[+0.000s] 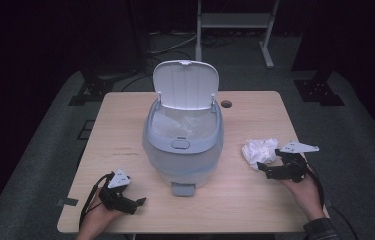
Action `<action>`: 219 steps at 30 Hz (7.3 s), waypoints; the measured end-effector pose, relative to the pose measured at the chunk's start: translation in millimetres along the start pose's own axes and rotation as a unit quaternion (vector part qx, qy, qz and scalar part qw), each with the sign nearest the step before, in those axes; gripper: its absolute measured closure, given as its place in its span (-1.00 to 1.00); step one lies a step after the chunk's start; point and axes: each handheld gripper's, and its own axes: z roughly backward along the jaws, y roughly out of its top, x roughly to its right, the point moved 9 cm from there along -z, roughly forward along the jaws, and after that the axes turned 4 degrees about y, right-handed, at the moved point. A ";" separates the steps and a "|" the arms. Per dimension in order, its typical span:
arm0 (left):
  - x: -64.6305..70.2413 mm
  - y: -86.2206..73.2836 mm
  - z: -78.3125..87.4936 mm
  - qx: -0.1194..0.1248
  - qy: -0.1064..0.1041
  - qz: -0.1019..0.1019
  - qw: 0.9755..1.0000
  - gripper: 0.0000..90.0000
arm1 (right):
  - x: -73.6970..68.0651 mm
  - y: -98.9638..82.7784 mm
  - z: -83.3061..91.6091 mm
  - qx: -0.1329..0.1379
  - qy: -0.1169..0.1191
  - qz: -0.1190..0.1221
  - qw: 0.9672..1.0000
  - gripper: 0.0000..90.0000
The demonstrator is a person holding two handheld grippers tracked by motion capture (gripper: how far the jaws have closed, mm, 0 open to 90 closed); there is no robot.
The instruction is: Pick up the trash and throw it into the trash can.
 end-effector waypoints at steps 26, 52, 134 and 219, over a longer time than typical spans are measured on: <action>0.0 -0.3 0.2 -0.002 0.000 -0.001 1.000 -1.00 | 13.7 23.6 -32.7 -0.001 -0.017 -0.009 1.000 -0.78; 0.0 -0.3 0.2 -0.001 0.000 -0.001 1.000 -1.00 | 23.4 2.5 -71.8 -0.049 -0.029 -0.004 0.998 -0.77; 0.1 -0.5 0.4 -0.002 0.001 0.000 1.000 -1.00 | -12.6 18.1 -14.3 -0.015 0.114 0.028 0.993 0.60; 0.1 -0.5 0.4 -0.001 0.001 -0.001 1.000 -1.00 | -137.5 212.1 72.9 0.144 0.287 0.149 0.935 0.60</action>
